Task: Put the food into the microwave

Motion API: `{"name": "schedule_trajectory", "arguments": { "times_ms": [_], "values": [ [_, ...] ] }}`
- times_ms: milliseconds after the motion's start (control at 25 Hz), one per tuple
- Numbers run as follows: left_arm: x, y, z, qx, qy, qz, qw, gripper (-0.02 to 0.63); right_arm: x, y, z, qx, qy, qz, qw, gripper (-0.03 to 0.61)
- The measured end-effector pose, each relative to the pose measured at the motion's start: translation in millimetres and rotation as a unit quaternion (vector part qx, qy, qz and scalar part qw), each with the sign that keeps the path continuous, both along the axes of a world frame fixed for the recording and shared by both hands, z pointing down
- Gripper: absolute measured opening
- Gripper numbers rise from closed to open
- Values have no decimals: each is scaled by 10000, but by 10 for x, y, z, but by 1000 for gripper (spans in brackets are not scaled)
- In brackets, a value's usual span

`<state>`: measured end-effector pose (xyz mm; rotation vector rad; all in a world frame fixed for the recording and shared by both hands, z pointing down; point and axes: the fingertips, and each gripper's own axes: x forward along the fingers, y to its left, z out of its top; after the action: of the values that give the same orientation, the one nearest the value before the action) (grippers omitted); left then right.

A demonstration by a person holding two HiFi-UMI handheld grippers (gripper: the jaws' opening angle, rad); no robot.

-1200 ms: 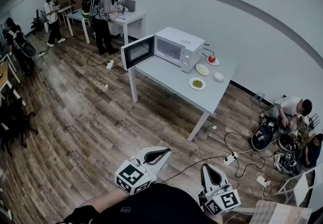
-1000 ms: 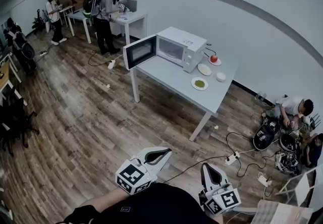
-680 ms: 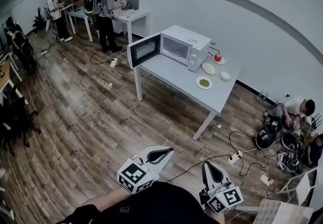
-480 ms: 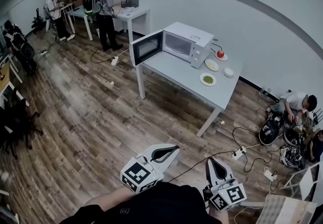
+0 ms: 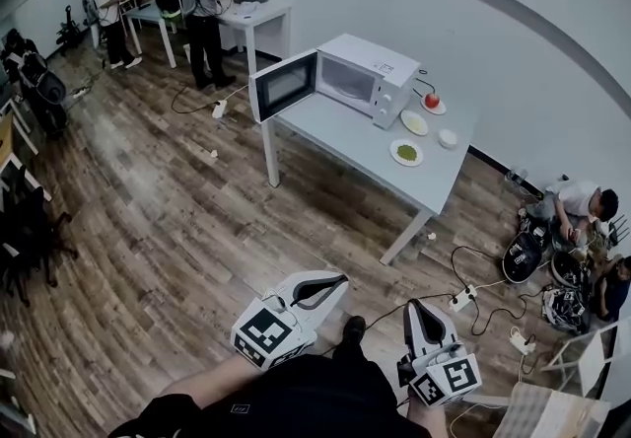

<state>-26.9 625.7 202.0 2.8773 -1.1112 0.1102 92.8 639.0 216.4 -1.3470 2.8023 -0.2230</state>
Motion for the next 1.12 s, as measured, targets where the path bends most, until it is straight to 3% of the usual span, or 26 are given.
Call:
{"name": "schedule_trajectory", "arguments": {
  "times_ms": [240,640,920,1120],
  "values": [
    [214,-490,45,-97,-172,-114,9997,9,262,-601,91,-103,-200,-51,9997,15],
    [771,-1394,35,-219,-392,-540,9975,11,755,-1544,138,-212,-276,-555,9979,17],
    [1225,-1693,216,-449,-569,-518,9960,11,1126,-1904,307,-293,-275,-694,9968,15],
    [1275,-1883,262,-424,-691,-526,9953,11,1208,-2037,384,-388,-379,-628,9965,15]
  ]
}}
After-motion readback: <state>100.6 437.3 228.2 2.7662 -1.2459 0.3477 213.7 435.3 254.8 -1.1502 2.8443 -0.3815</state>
